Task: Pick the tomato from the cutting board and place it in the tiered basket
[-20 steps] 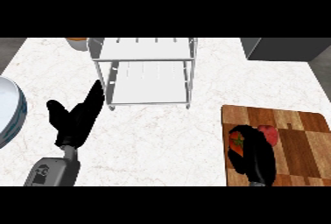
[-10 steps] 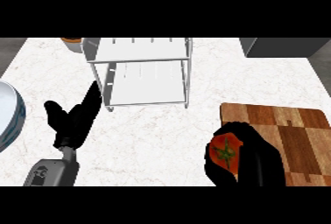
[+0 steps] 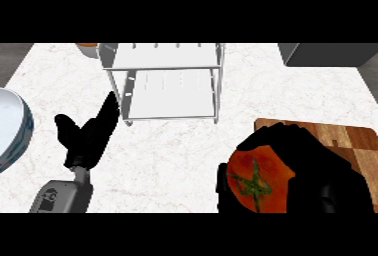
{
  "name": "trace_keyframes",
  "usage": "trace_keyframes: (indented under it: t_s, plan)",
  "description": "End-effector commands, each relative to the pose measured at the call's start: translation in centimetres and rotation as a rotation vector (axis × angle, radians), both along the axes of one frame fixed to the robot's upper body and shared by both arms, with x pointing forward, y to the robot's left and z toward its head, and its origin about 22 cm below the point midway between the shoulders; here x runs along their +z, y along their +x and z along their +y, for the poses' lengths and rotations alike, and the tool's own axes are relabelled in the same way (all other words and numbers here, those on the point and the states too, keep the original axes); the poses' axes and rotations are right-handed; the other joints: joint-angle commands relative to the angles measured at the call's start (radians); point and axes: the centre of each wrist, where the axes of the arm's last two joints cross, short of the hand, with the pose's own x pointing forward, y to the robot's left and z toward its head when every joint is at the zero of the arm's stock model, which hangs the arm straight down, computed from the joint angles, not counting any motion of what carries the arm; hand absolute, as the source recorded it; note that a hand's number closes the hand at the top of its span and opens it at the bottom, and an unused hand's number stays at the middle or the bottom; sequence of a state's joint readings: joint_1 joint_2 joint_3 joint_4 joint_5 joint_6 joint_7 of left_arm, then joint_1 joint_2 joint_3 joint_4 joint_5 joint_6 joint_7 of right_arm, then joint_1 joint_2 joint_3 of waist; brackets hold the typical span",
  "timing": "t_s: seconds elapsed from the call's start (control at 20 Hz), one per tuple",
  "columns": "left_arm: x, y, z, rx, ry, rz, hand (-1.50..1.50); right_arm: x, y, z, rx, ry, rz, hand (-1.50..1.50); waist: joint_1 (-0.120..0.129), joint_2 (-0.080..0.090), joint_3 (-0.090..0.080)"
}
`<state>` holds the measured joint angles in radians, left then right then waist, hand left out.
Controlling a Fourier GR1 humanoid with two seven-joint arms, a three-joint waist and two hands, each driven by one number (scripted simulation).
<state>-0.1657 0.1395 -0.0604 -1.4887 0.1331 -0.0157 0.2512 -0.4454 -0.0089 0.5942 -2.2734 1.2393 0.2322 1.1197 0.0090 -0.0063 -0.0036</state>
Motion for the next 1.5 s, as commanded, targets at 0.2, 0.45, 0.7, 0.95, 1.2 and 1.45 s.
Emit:
trace_keyframes:
  t_s: [0.2, 0.45, 0.7, 0.95, 1.2, 1.45]
  plan:
    - [-0.2, 1.0, -1.6, -0.039, -0.007, -0.013, 0.00, 5.4, 5.0, 2.9, -0.086, -0.059, 0.097, 1.50, 0.006, 0.007, -0.001]
    - [0.0, 0.9, -2.0, -0.064, -0.022, -0.004, 0.00, 7.9, 9.8, 4.6, -0.105, -0.021, 0.152, 1.50, 0.024, 0.009, 0.000]
    - [0.4, 0.8, -0.9, -0.064, -0.014, -0.017, 0.00, 9.5, 14.0, 6.3, -0.132, 0.037, 0.153, 1.50, 0.031, 0.012, 0.001]
    - [-0.3, 1.4, -1.3, -0.069, -0.017, -0.025, 0.00, 8.9, 18.8, 6.7, -0.125, 0.056, 0.163, 1.50, 0.023, 0.016, 0.002]
    - [0.1, 0.9, -1.3, -0.081, -0.013, -0.014, 0.00, 6.4, 22.5, 7.6, -0.086, 0.094, 0.139, 1.50, 0.036, 0.019, 0.002]
    - [0.1, 1.0, -2.9, -0.113, -0.022, -0.027, 0.00, 4.9, 25.0, 8.4, -0.106, 0.140, 0.169, 1.50, 0.055, 0.026, 0.001]
